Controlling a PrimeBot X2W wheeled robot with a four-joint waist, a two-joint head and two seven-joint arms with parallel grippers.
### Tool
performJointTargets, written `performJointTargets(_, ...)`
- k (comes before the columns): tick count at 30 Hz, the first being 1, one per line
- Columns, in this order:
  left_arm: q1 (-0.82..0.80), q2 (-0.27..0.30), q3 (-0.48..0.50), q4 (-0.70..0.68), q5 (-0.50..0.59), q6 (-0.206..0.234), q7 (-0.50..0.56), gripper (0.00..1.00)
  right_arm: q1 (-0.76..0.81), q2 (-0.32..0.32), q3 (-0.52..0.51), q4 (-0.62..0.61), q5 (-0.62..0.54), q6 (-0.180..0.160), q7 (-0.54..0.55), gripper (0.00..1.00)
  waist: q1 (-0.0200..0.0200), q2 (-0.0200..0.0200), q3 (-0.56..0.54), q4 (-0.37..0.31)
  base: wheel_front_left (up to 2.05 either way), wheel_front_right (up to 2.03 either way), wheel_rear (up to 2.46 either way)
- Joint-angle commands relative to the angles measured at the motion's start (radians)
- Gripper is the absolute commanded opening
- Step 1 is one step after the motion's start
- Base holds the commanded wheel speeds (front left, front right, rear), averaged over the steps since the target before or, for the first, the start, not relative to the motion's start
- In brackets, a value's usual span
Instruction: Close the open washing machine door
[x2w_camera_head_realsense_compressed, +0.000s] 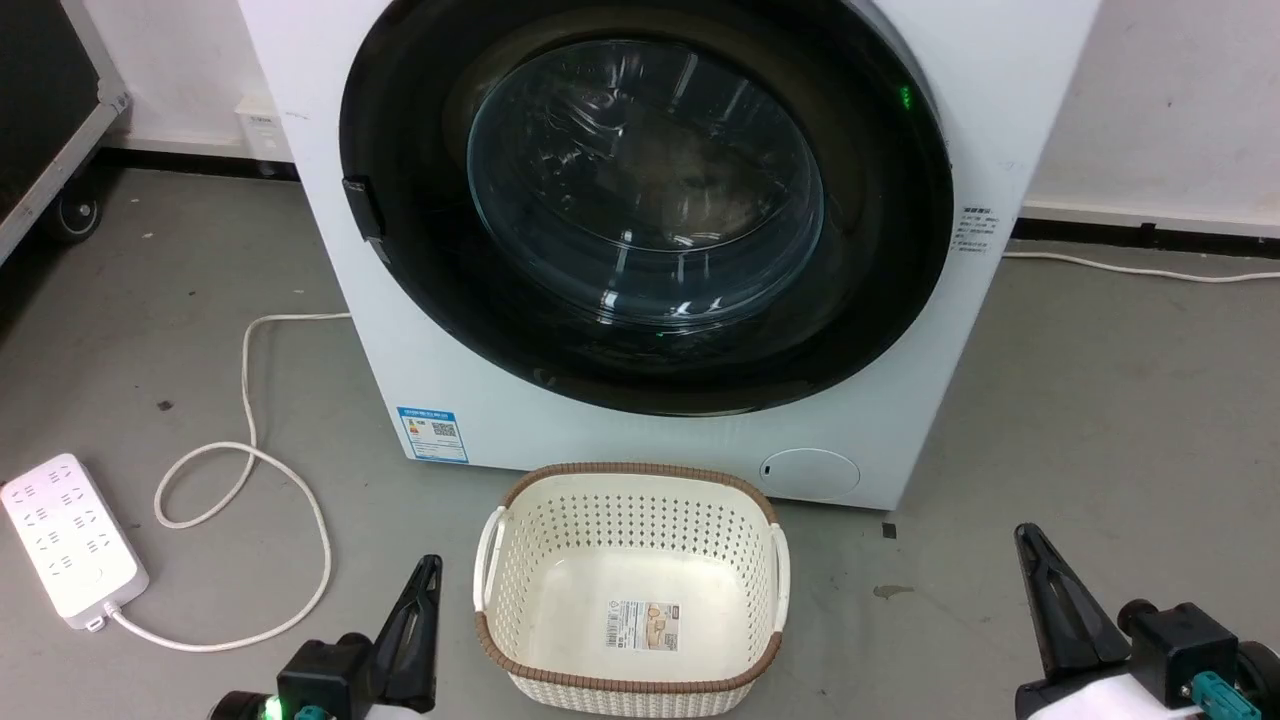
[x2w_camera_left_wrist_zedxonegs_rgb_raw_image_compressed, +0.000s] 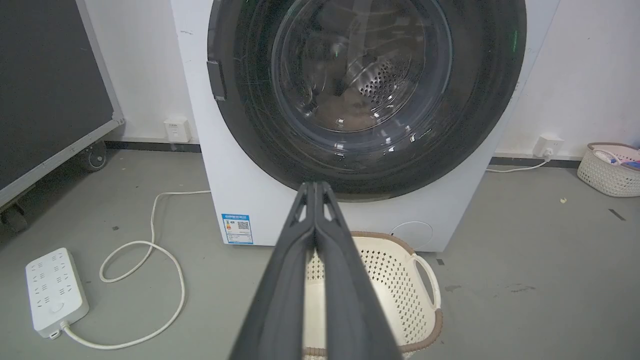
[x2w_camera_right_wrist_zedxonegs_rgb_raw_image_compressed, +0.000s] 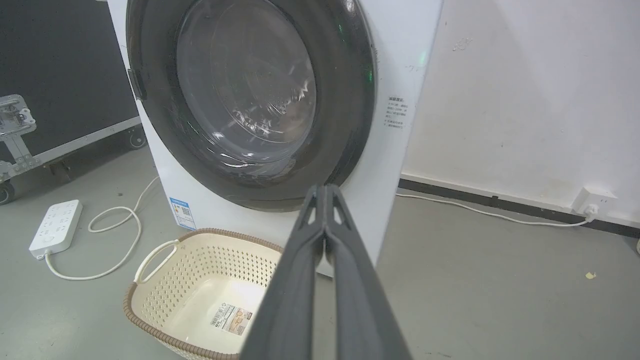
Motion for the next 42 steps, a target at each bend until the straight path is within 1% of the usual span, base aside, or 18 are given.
performJointTargets(1, -0.014, -0.004, 0.006, -0.006, 0.009, 0.009, 0.007, 0.00, -0.010, 0.002, 0.003, -0.008, 0.000, 0.000, 0.008, 0.00, 0.0000, 0.0000, 0.000, -0.001, 0.00, 0.00, 0.00)
performJointTargets(42, -0.039, -0.010, 0.032, -0.044, 0.049, 0.039, 0.089, 0.00, -0.026, 0.005, 0.026, -0.040, 0.000, -0.001, 0.090, 0.00, 0.0000, 0.0000, 0.011, -0.012, 0.00, 0.00, 0.00)
